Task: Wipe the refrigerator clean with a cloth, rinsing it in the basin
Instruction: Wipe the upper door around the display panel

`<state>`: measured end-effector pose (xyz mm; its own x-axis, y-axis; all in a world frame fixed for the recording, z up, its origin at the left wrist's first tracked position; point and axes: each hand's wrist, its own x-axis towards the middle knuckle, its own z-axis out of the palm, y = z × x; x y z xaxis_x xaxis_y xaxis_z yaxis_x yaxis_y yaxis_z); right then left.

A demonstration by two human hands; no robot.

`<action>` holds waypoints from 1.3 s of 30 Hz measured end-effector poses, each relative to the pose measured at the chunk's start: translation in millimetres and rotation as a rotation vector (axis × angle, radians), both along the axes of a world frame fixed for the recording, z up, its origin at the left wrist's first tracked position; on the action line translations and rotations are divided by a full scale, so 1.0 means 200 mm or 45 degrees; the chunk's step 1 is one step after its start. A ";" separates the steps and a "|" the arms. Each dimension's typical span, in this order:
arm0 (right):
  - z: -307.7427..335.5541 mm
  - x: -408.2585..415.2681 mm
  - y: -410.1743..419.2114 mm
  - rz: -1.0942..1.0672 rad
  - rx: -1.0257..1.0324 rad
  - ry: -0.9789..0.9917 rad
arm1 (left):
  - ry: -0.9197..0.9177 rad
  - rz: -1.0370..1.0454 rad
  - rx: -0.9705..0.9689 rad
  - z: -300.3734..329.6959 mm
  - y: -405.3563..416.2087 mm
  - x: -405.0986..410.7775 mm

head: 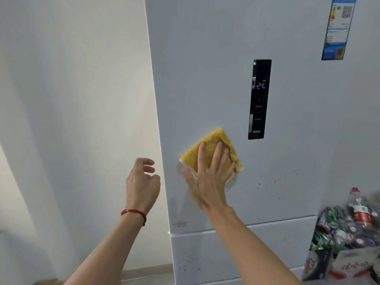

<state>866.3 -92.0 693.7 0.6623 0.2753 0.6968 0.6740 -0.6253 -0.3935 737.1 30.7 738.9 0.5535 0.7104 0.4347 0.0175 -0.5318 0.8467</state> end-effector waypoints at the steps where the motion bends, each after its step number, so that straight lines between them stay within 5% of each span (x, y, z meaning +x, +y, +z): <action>1: -0.01 0.03 0.03 -0.087 0.053 -0.070 | -0.001 -0.028 -0.001 0.02 0.05 -0.01; 6: -0.02 0.10 0.28 -0.370 0.284 -0.383 | -0.029 -0.111 0.070 0.09 0.23 -0.02; 13: -0.20 0.02 0.45 -0.103 -0.108 -0.846 | -0.263 -0.078 0.142 0.07 0.23 0.18; 21: -0.07 0.58 -0.38 -0.436 0.042 -0.610 | -0.435 0.025 0.757 -0.09 0.04 0.26; 26: 0.01 0.66 -0.48 -0.440 0.553 -0.122 | -0.424 0.051 0.934 -0.08 -0.05 0.28; 33: -0.15 0.55 -0.43 -0.175 -0.168 -0.503 | -0.310 -0.241 1.153 0.07 -0.58 0.57; 39: -0.03 1.03 -1.17 -0.411 0.121 -0.189 | 0.009 -0.124 1.405 0.12 -0.72 0.65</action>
